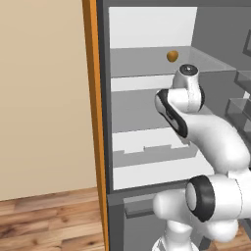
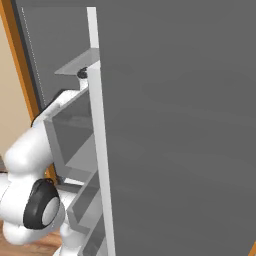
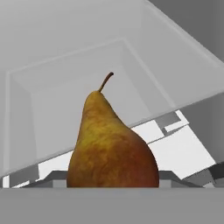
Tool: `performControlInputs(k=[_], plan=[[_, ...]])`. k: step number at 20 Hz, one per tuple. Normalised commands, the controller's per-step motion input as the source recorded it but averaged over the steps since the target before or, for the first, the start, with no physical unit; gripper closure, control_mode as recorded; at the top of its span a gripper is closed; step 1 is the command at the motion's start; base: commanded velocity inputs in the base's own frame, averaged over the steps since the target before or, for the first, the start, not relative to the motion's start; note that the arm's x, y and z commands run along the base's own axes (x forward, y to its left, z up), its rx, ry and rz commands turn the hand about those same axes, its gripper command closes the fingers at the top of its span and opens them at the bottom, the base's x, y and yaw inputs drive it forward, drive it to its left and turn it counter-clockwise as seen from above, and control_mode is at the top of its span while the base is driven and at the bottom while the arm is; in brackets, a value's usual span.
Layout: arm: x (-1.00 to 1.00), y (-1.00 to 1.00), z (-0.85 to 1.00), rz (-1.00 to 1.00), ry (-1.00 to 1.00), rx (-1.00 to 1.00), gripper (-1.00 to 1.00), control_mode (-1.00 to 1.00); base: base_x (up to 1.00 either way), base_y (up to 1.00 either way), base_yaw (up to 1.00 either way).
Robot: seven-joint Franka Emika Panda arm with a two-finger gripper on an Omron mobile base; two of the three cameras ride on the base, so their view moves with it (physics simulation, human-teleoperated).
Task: Pick the apple and pear from the fridge and place them inside the tupperware on the counter.
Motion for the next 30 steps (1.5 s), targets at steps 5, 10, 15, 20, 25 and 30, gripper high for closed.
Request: performControlInputs(k=[5,10,15,20,25,30], plan=[[-0.87,0.42,0.35,0.00,0.01,0.00,1.00,-1.00,0.00,0.00,0.00],[-0.84,0.49,0.23,0.00,0.00,0.00,1.00,-1.00,0.00,0.00,0.00],[-0.84,0.43,0.25,0.00,0.00,0.00,1.00,-1.00,0.00,0.00,0.00],[-0.77,0.24,0.40,0.00,0.00,0.00,1.00,-1.00,0.00,0.00,0.00],[-0.72,0.16,0.28,0.00,-0.01,-0.03,1.00,-1.00,0.00,0.00,0.00],[0.00,0.00,0.00,0.00,0.00,0.00,1.00,1.00,-0.80,0.44,0.08]])
